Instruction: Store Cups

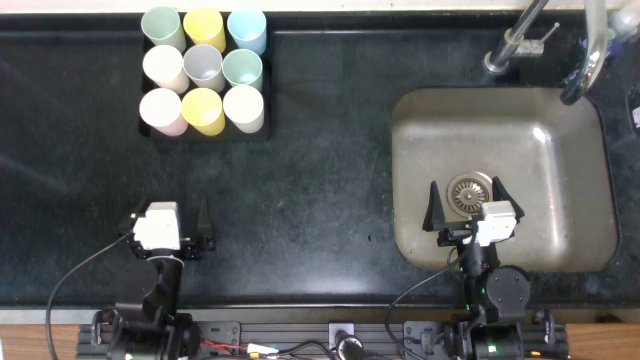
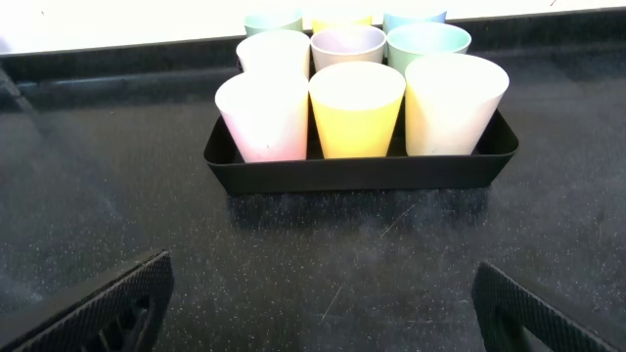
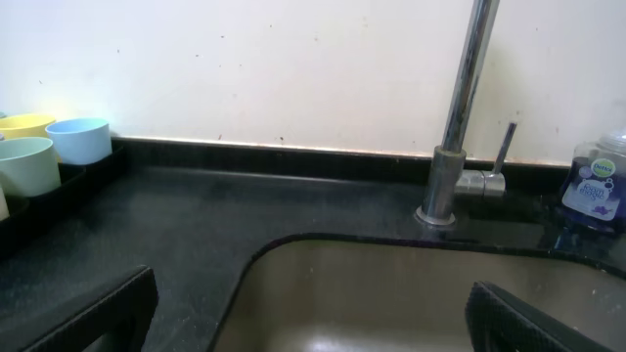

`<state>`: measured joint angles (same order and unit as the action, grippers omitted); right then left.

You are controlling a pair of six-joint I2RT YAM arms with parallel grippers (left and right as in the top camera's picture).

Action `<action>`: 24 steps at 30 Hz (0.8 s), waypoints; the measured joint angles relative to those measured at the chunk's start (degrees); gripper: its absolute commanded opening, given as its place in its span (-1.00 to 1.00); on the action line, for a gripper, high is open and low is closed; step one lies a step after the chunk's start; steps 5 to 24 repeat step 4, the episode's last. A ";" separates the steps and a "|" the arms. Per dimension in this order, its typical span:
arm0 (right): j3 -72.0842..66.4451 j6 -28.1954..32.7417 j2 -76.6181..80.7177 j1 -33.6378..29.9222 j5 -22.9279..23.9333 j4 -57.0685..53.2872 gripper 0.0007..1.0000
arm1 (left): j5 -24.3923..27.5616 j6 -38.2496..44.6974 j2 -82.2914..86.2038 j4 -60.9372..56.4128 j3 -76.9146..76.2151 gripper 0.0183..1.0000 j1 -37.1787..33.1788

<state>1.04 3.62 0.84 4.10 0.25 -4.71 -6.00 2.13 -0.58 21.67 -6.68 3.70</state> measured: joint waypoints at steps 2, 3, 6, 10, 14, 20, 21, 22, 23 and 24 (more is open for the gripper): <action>0.00 0.00 0.00 0.00 -0.02 0.00 0.99 | 0.00 -0.02 0.00 0.00 0.00 1.00 0.00; 0.00 -0.04 0.00 0.00 -0.02 -0.02 1.00 | 0.00 -0.02 0.00 0.00 0.00 1.00 0.00; 0.00 0.00 0.00 0.00 0.00 0.02 0.99 | 0.00 0.00 0.00 0.00 0.00 1.00 0.00; 0.00 0.00 0.00 0.00 0.00 0.02 0.99 | 0.00 0.00 0.00 0.00 0.00 1.00 0.00; 0.00 0.00 0.00 0.00 0.00 0.02 0.99 | 0.00 0.00 0.00 0.00 0.00 1.00 0.00; 0.00 0.00 0.00 0.00 0.00 0.02 0.99 | 0.00 0.00 0.00 0.00 0.00 1.00 0.00; 0.00 0.00 0.00 0.00 0.00 0.02 0.99 | 0.00 0.00 0.00 0.00 0.00 1.00 0.00; 0.00 0.00 0.00 0.00 0.00 0.02 0.99 | 0.00 0.00 0.00 0.00 0.00 1.00 0.00; 0.00 0.00 0.00 0.00 0.00 0.02 0.99 | 0.00 0.00 0.00 0.00 0.00 1.00 0.00; 0.00 0.00 0.00 0.00 0.00 0.02 0.99 | 0.00 0.00 0.00 0.00 0.00 1.00 0.00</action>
